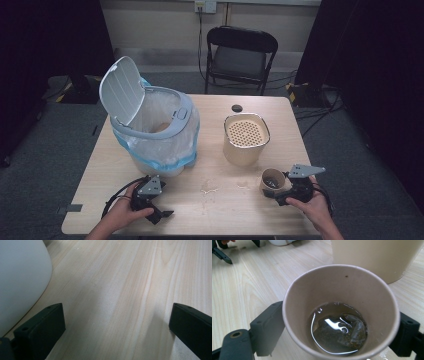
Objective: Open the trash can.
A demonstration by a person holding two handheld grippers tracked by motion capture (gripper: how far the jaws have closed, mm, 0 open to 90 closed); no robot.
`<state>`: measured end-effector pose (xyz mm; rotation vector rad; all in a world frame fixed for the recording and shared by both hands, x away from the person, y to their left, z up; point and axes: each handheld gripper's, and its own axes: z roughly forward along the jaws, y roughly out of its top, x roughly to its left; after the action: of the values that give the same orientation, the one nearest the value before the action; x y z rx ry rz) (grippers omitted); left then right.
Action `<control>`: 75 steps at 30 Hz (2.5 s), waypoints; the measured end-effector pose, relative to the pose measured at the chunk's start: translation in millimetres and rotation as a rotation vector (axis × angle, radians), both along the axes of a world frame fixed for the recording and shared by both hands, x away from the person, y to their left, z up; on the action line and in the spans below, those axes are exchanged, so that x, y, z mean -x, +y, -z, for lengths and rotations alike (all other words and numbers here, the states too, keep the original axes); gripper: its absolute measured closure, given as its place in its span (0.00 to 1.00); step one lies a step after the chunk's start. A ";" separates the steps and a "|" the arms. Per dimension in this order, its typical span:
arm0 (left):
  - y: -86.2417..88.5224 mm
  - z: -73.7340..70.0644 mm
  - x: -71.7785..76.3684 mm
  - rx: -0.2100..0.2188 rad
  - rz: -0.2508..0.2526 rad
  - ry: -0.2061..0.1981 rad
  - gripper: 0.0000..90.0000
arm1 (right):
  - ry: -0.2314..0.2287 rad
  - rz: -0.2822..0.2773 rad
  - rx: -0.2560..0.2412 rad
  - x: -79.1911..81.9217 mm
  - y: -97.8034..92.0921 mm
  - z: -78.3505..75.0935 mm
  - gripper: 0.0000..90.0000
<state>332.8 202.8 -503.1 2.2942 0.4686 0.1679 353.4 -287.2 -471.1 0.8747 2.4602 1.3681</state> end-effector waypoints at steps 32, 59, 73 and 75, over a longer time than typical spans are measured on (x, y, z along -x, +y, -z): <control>0.0 0.0 0.0 -0.001 0.000 0.000 0.00 | -0.062 0.026 -0.053 1.7 5.6 18.1 0.16; 0.0 0.0 0.0 0.001 0.000 0.000 0.00 | -0.137 0.052 -0.114 0.0 7.1 14.1 0.19; 0.0 0.0 0.0 0.000 0.000 0.000 0.00 | -0.142 0.060 -0.087 5.6 1.0 21.9 0.26; 0.0 0.0 0.0 0.000 0.000 0.000 0.00 | -0.143 0.057 -0.090 6.3 -2.2 22.6 0.28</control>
<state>332.8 202.7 -503.1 2.2942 0.4689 0.1679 347.1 -289.4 -493.7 0.8282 2.2658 1.4773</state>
